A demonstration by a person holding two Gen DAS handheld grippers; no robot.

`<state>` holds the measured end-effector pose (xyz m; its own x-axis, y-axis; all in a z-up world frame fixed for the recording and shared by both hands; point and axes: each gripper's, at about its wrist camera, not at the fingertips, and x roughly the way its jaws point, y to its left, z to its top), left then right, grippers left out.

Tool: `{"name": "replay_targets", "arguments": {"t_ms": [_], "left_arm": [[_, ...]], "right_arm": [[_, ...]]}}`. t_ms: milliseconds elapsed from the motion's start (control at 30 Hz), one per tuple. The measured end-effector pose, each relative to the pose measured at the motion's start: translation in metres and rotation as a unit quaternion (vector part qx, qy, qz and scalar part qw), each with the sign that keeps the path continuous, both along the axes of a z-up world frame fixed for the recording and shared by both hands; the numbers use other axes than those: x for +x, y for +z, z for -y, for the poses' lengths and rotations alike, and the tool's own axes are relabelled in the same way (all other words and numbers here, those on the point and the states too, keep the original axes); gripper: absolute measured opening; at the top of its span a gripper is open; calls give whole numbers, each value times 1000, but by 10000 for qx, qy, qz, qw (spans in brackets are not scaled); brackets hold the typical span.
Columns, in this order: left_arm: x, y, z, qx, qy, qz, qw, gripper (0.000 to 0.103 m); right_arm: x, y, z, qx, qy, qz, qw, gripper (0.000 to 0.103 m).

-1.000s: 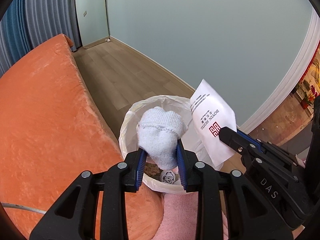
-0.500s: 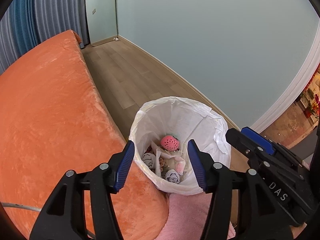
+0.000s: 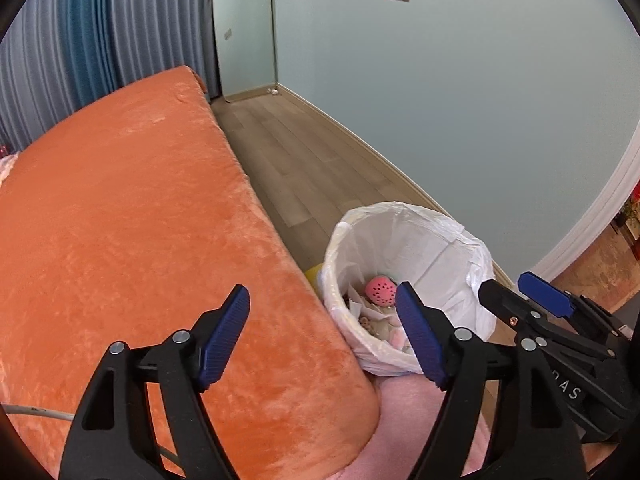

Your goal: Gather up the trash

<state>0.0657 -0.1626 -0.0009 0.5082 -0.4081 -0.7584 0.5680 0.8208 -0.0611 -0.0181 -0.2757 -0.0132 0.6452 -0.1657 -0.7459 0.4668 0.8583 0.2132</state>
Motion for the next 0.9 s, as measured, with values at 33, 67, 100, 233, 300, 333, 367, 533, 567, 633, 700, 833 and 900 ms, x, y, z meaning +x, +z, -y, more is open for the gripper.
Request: {"name": "replay_targets", "arguments": {"t_ms": [33, 67, 100, 233, 300, 333, 367, 533, 567, 633, 700, 833, 900], "left_arm": [[-1, 0, -2, 42, 21, 34, 10000, 71], [-3, -1, -5, 90, 50, 63, 9999, 72], [-3, -1, -7, 114, 80, 79, 9999, 72], [-9, -1, -15, 153, 255, 202, 9994, 80], [-12, -1, -19, 200, 333, 308, 9988, 80], [-13, -1, -20, 229, 357, 352, 9985, 80], [-14, -2, -20, 246, 368, 367, 9983, 80], [-14, -6, -25, 268, 503, 312, 9979, 82], [-15, -7, -25, 279, 523, 318, 9977, 83], [-16, -10, -27, 304, 577, 332, 9973, 85], [-17, -11, -28, 323, 602, 349, 9971, 87], [-19, -13, -29, 383, 619, 414, 9965, 90], [-21, -13, -28, 429, 613, 453, 9962, 90]], "right_arm": [[0, -1, -3, -58, 20, -39, 10000, 59], [0, -1, -6, -89, 40, -57, 9999, 59], [1, -1, -7, -110, 67, -69, 9999, 61], [-2, -1, -17, -272, 154, -92, 9995, 69], [-4, -1, -22, -376, 178, -123, 9991, 70], [-4, -1, -24, -402, 185, -135, 9989, 71], [-5, -1, -26, -413, 186, -144, 9989, 72], [-9, -5, -28, -427, 174, -192, 9988, 80], [-9, -5, -29, -477, 180, -216, 9985, 81], [-10, -6, -31, -548, 201, -257, 9980, 83], [-11, -7, -31, -532, 212, -278, 9980, 83], [-12, -12, -30, -487, 166, -390, 9979, 83], [-12, -14, -30, -456, 161, -434, 9979, 83]]}}
